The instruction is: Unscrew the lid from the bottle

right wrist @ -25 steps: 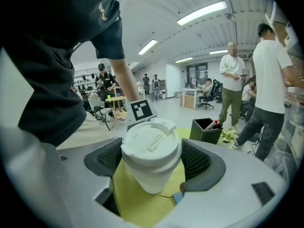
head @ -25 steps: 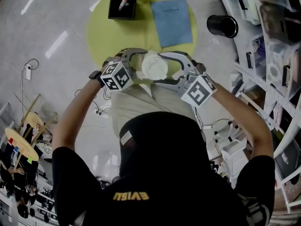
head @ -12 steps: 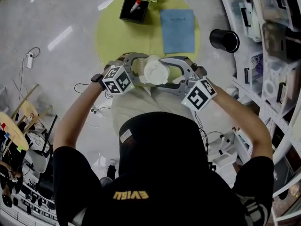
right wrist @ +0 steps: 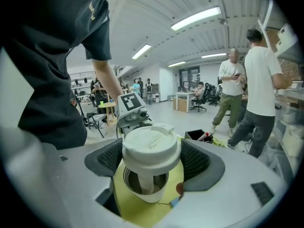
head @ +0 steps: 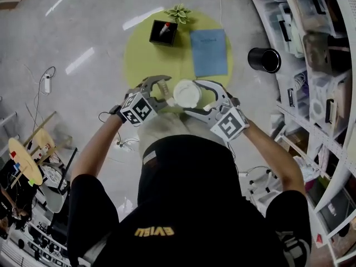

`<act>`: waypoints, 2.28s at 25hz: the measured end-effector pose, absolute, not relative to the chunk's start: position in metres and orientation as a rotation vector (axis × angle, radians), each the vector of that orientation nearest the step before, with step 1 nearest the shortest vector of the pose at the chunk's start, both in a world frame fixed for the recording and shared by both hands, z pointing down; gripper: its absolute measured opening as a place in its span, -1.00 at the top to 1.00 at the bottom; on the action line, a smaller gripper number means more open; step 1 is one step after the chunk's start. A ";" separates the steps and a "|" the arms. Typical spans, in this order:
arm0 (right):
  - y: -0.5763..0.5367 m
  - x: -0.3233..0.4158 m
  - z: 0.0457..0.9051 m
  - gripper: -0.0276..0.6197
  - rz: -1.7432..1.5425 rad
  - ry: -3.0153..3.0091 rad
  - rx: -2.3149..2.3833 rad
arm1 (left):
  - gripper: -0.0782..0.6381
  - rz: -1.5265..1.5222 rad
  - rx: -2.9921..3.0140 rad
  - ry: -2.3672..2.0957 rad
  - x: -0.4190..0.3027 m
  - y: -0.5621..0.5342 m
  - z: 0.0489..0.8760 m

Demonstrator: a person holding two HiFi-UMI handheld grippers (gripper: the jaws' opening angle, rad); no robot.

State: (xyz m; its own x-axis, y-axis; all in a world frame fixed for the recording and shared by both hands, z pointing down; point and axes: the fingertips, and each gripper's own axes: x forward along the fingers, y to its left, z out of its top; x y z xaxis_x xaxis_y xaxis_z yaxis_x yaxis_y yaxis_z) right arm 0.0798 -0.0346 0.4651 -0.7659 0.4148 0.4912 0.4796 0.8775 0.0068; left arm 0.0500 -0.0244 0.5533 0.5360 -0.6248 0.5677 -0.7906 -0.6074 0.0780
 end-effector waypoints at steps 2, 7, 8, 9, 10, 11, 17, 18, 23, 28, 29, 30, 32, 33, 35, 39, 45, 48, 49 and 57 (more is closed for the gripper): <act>-0.036 0.078 0.457 -0.27 -0.151 -2.580 -0.597 | -0.07 0.713 2.463 -1.170 0.049 -0.024 0.542; -0.043 0.070 0.436 -0.27 -0.075 -2.646 -0.451 | -0.07 0.684 2.498 -1.162 0.041 -0.032 0.515; -0.045 0.069 0.432 -0.27 -0.057 -2.662 -0.422 | -0.07 0.677 2.504 -1.163 0.039 -0.035 0.509; -0.047 0.068 0.428 -0.27 -0.036 -2.677 -0.393 | -0.07 0.675 2.512 -1.163 0.038 -0.036 0.503; -0.050 0.068 0.423 -0.27 -0.015 -2.695 -0.364 | -0.07 0.677 2.520 -1.161 0.037 -0.038 0.497; -0.052 0.067 0.418 -0.27 0.006 -2.714 -0.336 | -0.07 0.679 2.529 -1.159 0.036 -0.039 0.492; -0.061 0.068 0.381 -0.27 0.227 -2.834 -0.159 | -0.07 0.559 2.566 -1.185 0.032 -0.047 0.444; -0.063 0.069 0.377 -0.27 0.272 -2.843 -0.125 | -0.07 0.513 2.555 -1.181 0.032 -0.048 0.437; -0.072 0.078 0.357 -0.27 0.456 -2.870 0.045 | -0.07 0.333 2.525 -1.194 0.033 -0.047 0.407; -0.087 0.097 0.334 -0.27 0.696 -2.937 0.245 | -0.05 0.244 2.530 -1.182 0.045 -0.044 0.388; -0.090 0.102 0.330 -0.27 0.752 -2.946 0.282 | -0.05 0.229 2.531 -1.181 0.049 -0.043 0.384; -0.091 0.109 0.327 -0.27 0.801 -2.954 0.315 | -0.05 0.216 2.532 -1.184 0.054 -0.042 0.381; -0.093 0.121 0.324 -0.27 0.881 -2.967 0.376 | -0.05 0.194 2.536 -1.183 0.064 -0.039 0.375; -0.094 0.127 0.324 -0.27 0.919 -2.972 0.407 | -0.05 0.190 2.541 -1.178 0.068 -0.038 0.372; -0.096 0.138 0.327 -0.27 1.009 -2.974 0.472 | -0.05 0.191 2.554 -1.168 0.074 -0.036 0.368; -0.097 0.158 0.333 -0.27 1.239 -2.964 0.593 | -0.04 0.185 2.564 -1.167 0.078 -0.036 0.365; -0.094 0.180 0.335 -0.27 1.416 -2.960 0.696 | -0.03 0.119 2.578 -1.166 0.090 -0.048 0.354; -0.094 0.189 0.334 -0.27 1.483 -2.950 0.715 | -0.03 0.128 2.600 -1.155 0.100 -0.049 0.349; -0.093 0.191 0.334 -0.27 1.501 -2.945 0.718 | -0.02 0.129 2.604 -1.153 0.103 -0.048 0.348; -0.097 0.191 0.331 -0.27 1.491 -2.953 0.704 | -0.02 0.133 2.608 -1.144 0.106 -0.047 0.347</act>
